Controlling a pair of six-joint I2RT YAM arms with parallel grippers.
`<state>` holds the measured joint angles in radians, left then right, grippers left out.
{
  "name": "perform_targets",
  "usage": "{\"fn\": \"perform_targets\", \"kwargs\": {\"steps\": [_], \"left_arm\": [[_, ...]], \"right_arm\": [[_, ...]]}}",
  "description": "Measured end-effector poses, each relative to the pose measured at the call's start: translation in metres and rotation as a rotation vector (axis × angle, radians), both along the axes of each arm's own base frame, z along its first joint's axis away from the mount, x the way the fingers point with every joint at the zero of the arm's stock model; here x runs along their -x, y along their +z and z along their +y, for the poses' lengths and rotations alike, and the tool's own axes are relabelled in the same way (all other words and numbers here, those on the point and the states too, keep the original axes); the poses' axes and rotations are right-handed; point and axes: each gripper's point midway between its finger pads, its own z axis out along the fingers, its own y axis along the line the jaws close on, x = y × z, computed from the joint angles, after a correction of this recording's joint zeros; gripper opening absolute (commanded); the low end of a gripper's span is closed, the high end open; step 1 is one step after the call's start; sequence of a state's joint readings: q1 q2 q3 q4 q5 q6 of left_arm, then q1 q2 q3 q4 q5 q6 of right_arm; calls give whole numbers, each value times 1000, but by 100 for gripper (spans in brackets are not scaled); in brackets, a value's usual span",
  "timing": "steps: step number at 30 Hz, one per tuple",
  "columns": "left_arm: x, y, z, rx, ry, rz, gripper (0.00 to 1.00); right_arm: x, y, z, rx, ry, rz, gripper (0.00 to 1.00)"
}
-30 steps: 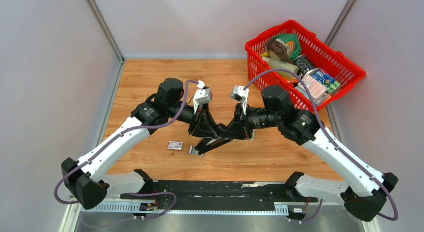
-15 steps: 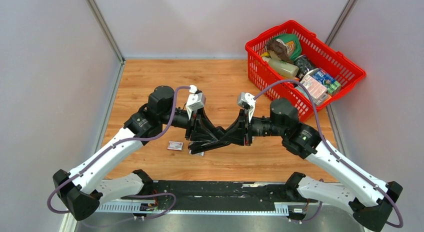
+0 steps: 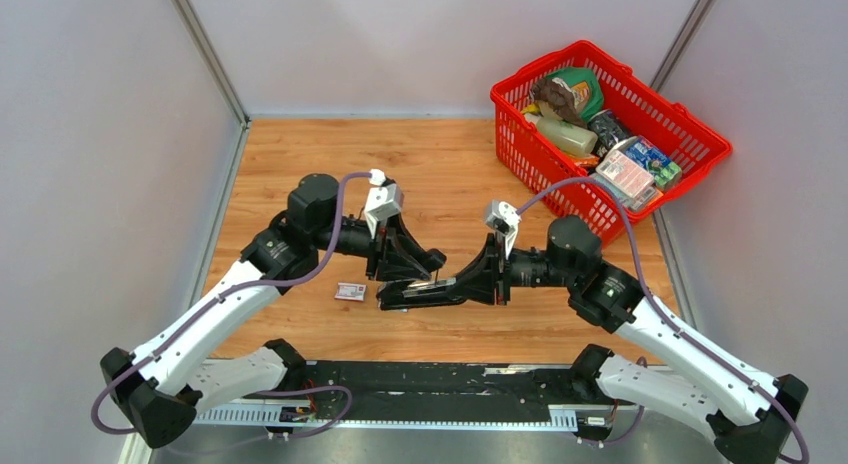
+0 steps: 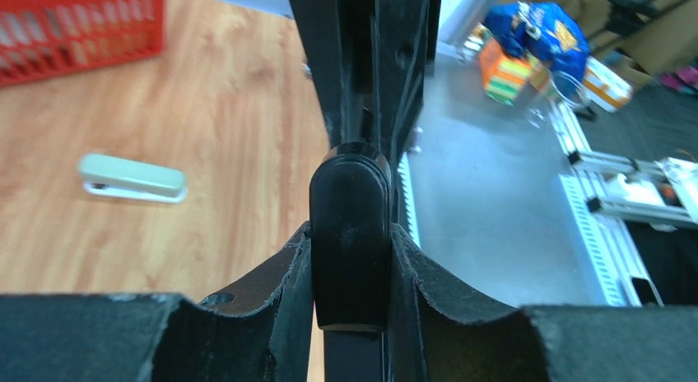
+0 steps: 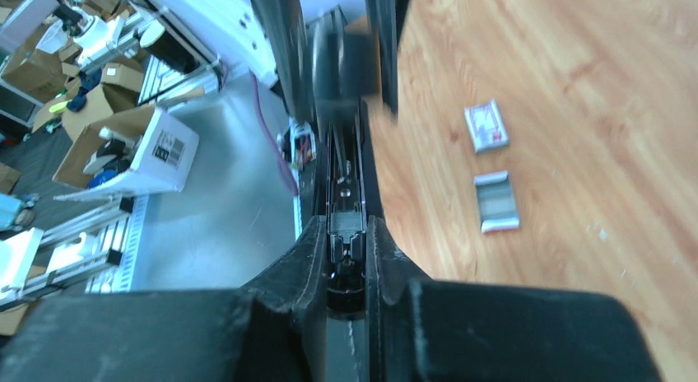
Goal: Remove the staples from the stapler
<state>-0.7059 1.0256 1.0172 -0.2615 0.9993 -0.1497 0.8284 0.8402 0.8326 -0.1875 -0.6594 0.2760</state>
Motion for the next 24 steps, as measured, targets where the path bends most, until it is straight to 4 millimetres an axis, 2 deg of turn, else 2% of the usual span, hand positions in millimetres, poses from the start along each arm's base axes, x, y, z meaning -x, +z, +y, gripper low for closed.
{"fn": "perform_targets", "kwargs": {"steps": [2, 5, 11, 13, 20, 24], "left_arm": [[-4, 9, 6, 23, 36, -29, 0], [-3, 20, 11, 55, 49, -66, 0], [-2, 22, 11, 58, 50, -60, 0], [-2, 22, 11, 58, 49, -58, 0], [-5, 24, 9, 68, 50, -65, 0], [-7, 26, 7, 80, 52, -83, 0]], "right_arm": [[8, -19, -6, 39, 11, 50, 0], [17, -34, -7, 67, 41, 83, 0], [22, -39, -6, 74, 62, 95, 0], [22, -39, -7, 77, 57, 97, 3], [12, -16, -8, 90, -7, 88, 28], [4, -13, -11, 123, -61, 109, 49]]}}
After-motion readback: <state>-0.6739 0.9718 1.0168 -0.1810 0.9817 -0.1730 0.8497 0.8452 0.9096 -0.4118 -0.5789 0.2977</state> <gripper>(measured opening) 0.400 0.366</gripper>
